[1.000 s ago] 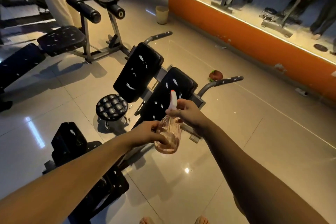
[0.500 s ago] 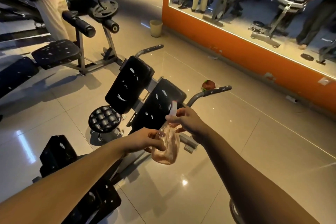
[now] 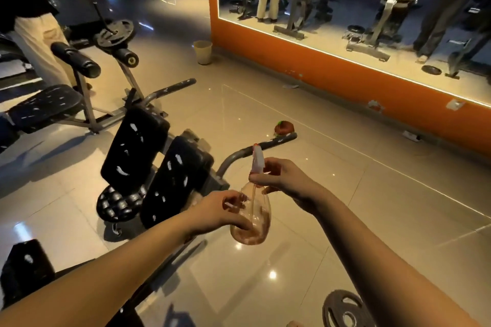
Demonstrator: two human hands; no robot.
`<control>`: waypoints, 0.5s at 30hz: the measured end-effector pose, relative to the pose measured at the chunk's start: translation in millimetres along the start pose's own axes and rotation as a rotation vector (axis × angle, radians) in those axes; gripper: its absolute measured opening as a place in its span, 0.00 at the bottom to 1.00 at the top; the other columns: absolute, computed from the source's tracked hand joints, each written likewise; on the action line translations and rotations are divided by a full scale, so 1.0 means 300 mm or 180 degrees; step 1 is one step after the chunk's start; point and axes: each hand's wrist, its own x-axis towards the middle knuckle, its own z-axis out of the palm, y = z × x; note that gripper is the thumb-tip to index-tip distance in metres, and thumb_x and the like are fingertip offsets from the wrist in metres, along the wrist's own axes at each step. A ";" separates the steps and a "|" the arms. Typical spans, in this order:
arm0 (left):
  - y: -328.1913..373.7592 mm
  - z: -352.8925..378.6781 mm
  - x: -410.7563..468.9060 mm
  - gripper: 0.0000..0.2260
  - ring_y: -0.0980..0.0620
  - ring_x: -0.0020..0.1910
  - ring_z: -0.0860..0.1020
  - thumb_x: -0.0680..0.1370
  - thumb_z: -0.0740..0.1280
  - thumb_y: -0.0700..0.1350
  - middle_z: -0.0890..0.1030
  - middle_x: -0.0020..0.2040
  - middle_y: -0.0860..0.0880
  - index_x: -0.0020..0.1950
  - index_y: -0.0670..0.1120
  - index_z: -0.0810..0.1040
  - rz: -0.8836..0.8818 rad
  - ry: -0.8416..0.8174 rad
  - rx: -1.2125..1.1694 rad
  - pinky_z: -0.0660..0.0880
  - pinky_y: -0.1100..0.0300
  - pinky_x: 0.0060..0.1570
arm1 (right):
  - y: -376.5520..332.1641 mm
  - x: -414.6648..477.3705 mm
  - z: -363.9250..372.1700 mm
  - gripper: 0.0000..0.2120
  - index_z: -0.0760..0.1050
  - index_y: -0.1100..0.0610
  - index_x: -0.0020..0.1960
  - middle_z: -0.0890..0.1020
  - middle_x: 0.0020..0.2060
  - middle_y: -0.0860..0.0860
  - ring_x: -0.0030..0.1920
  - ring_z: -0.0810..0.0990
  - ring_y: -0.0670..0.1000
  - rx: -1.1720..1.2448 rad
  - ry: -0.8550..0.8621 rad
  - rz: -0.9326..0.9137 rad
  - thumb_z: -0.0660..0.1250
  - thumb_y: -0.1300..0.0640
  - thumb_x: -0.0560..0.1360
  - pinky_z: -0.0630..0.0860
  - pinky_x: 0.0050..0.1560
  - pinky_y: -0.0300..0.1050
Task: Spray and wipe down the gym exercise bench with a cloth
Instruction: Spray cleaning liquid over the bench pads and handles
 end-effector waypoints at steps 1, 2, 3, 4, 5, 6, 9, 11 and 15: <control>0.052 0.031 0.058 0.34 0.49 0.58 0.82 0.61 0.80 0.63 0.83 0.58 0.51 0.64 0.53 0.79 0.0006 0.0043 0.0074 0.79 0.48 0.63 | -0.004 -0.008 -0.083 0.17 0.78 0.54 0.61 0.84 0.52 0.50 0.53 0.84 0.52 0.0038 0.0004 -0.0069 0.74 0.48 0.75 0.83 0.57 0.51; 0.107 0.062 0.120 0.34 0.51 0.57 0.82 0.61 0.80 0.64 0.83 0.58 0.52 0.64 0.53 0.78 0.0027 0.0081 0.0160 0.79 0.48 0.62 | -0.007 -0.018 -0.170 0.19 0.78 0.54 0.62 0.84 0.52 0.50 0.54 0.84 0.51 0.0072 0.0019 -0.0144 0.73 0.46 0.75 0.83 0.58 0.51; 0.163 0.096 0.185 0.34 0.52 0.56 0.82 0.61 0.80 0.64 0.83 0.57 0.53 0.64 0.54 0.78 0.0069 0.0141 0.0251 0.80 0.49 0.61 | -0.010 -0.027 -0.258 0.20 0.78 0.54 0.63 0.84 0.53 0.50 0.55 0.84 0.51 0.0114 0.0048 -0.0207 0.73 0.44 0.75 0.82 0.58 0.50; 0.219 0.130 0.248 0.34 0.53 0.55 0.82 0.62 0.81 0.64 0.83 0.57 0.54 0.64 0.54 0.78 0.0111 0.0228 0.0338 0.80 0.51 0.60 | -0.011 -0.034 -0.347 0.22 0.78 0.53 0.63 0.84 0.55 0.51 0.56 0.84 0.51 0.0165 0.0103 -0.0245 0.72 0.43 0.75 0.82 0.58 0.49; 0.279 0.163 0.307 0.34 0.54 0.54 0.82 0.62 0.82 0.63 0.83 0.56 0.55 0.65 0.54 0.78 0.0160 0.0331 0.0412 0.80 0.53 0.58 | -0.010 -0.041 -0.433 0.22 0.78 0.53 0.64 0.84 0.56 0.53 0.56 0.84 0.52 0.0235 0.0192 -0.0254 0.71 0.42 0.75 0.82 0.57 0.49; 0.339 0.198 0.365 0.34 0.55 0.53 0.81 0.63 0.82 0.61 0.82 0.56 0.55 0.65 0.54 0.78 0.0209 0.0434 0.0471 0.80 0.57 0.56 | -0.006 -0.049 -0.518 0.22 0.78 0.53 0.65 0.83 0.57 0.54 0.57 0.83 0.53 0.0303 0.0299 -0.0248 0.70 0.42 0.76 0.82 0.57 0.49; 0.506 0.299 0.529 0.34 0.56 0.51 0.80 0.62 0.83 0.60 0.80 0.55 0.57 0.65 0.55 0.77 0.0454 0.0625 0.0627 0.78 0.62 0.49 | 0.005 -0.072 -0.750 0.20 0.78 0.54 0.64 0.83 0.57 0.55 0.56 0.84 0.56 0.0360 0.0710 -0.0247 0.67 0.43 0.79 0.83 0.52 0.45; 0.601 0.357 0.638 0.36 0.57 0.50 0.79 0.60 0.82 0.64 0.80 0.54 0.58 0.64 0.56 0.76 0.0667 0.0645 0.0710 0.79 0.60 0.49 | 0.010 -0.089 -0.886 0.16 0.78 0.56 0.62 0.84 0.53 0.55 0.52 0.85 0.54 0.0392 0.0990 -0.0288 0.66 0.46 0.81 0.83 0.48 0.43; 0.747 0.449 0.824 0.35 0.58 0.51 0.79 0.62 0.81 0.64 0.80 0.54 0.59 0.65 0.57 0.76 0.0951 0.0657 0.0786 0.80 0.59 0.49 | 0.030 -0.105 -1.104 0.10 0.79 0.56 0.57 0.86 0.48 0.54 0.47 0.87 0.53 0.0521 0.1532 -0.0365 0.67 0.51 0.81 0.84 0.46 0.44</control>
